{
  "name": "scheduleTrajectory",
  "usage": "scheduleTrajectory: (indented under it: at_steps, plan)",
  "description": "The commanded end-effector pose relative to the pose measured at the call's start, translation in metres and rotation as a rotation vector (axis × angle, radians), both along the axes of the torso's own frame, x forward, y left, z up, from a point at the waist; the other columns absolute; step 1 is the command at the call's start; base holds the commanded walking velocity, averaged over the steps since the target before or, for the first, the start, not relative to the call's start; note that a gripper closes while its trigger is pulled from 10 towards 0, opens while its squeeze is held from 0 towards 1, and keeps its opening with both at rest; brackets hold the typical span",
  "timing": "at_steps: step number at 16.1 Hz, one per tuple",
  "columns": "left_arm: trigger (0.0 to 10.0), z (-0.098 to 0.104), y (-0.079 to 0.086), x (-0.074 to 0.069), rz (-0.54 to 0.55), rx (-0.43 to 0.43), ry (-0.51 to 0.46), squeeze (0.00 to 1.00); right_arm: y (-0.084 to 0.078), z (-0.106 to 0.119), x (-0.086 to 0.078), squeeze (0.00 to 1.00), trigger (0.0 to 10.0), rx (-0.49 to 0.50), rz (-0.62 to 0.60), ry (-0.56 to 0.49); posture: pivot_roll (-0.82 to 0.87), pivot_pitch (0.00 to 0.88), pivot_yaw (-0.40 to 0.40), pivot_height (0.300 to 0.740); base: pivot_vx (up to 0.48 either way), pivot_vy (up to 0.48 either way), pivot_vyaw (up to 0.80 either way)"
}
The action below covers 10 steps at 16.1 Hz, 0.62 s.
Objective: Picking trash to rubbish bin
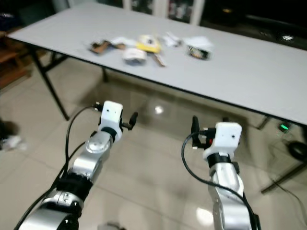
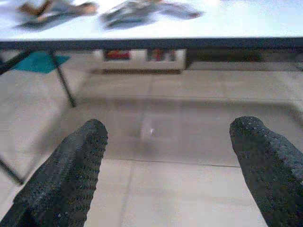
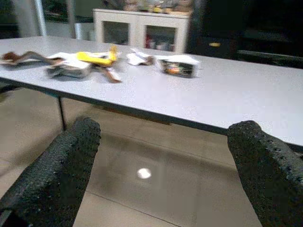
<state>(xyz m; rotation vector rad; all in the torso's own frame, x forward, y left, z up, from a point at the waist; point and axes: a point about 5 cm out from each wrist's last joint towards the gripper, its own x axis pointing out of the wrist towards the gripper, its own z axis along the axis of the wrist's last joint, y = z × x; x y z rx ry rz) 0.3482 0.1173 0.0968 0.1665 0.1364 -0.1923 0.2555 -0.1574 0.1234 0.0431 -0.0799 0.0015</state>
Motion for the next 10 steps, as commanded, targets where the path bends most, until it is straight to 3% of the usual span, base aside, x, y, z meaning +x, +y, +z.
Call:
scheduleTrajectory:
  at_steps: [1, 10]
  plan:
    - [10.0, 0.0018, -0.0037, 0.0011, -0.005, -0.008, 0.002, 0.0, -0.0076, 0.0031, -0.0016, 0.0, 10.0, -0.011, -0.027, -0.013, 0.19, 0.055, -0.065, 0.74, 0.442, 0.0, 0.0]
    - [10.0, 0.0028, -0.0052, 0.0016, -0.023, 0.01, -0.009, 0.0, -0.0067, 0.0051, -0.0028, 0.0, 10.0, -0.031, -0.036, -0.023, 0.19, 0.057, -0.06, 0.74, 0.455, 0.0, 0.0]
